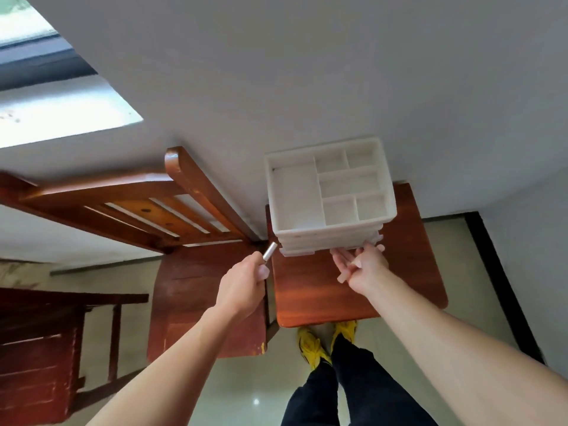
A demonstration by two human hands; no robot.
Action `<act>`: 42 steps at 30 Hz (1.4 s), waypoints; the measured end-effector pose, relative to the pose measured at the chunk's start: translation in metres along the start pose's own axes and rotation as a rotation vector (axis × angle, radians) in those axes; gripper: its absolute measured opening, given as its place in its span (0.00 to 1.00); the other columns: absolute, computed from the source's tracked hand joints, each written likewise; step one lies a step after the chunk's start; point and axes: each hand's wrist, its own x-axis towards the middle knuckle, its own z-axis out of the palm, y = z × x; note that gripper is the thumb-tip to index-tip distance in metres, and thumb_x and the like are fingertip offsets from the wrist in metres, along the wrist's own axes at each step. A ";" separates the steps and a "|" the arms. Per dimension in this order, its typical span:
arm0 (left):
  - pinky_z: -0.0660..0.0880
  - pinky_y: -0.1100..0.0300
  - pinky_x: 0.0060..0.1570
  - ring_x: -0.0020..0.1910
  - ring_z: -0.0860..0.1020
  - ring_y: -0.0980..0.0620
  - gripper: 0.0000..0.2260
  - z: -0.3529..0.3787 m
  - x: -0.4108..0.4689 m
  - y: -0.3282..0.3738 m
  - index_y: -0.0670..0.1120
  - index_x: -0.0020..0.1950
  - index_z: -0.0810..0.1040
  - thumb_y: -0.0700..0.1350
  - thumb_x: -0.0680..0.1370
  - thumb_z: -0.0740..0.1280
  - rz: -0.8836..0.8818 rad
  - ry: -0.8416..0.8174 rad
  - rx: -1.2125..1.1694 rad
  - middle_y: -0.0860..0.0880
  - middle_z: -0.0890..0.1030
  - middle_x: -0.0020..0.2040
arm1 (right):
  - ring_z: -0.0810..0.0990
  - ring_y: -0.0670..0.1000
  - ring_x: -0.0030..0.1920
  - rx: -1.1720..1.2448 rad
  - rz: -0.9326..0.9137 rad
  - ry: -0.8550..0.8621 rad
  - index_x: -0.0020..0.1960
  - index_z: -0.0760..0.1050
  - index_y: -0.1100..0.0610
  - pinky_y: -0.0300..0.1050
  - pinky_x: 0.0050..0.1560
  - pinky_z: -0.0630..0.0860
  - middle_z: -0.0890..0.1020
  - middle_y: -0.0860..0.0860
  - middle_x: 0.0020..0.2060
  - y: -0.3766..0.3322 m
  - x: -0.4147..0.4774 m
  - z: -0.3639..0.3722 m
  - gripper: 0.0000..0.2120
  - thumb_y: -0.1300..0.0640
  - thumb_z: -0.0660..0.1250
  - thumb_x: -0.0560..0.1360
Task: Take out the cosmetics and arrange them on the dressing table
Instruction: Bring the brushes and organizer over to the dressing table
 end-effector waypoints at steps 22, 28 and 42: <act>0.71 0.55 0.39 0.44 0.76 0.44 0.13 -0.004 -0.133 -0.044 0.48 0.56 0.73 0.37 0.74 0.58 -0.587 0.262 -0.256 0.50 0.78 0.42 | 0.73 0.52 0.32 -1.694 -0.498 -0.369 0.40 0.73 0.53 0.46 0.34 0.69 0.76 0.52 0.33 0.086 -0.031 0.013 0.09 0.53 0.63 0.78; 0.70 0.51 0.36 0.39 0.74 0.39 0.02 0.017 -0.261 -0.061 0.46 0.46 0.69 0.42 0.79 0.58 -0.905 0.478 -0.393 0.44 0.77 0.40 | 0.76 0.57 0.43 -2.348 -0.848 -0.768 0.36 0.65 0.52 0.47 0.41 0.67 0.76 0.50 0.37 0.171 -0.096 0.024 0.13 0.51 0.59 0.79; 0.61 0.56 0.31 0.35 0.70 0.43 0.07 0.155 -0.714 -0.074 0.45 0.43 0.65 0.44 0.81 0.55 -1.620 0.882 -0.531 0.48 0.73 0.36 | 0.76 0.58 0.46 -2.822 -0.973 -1.739 0.69 0.73 0.53 0.45 0.43 0.68 0.78 0.55 0.43 0.532 -0.264 -0.195 0.18 0.52 0.58 0.81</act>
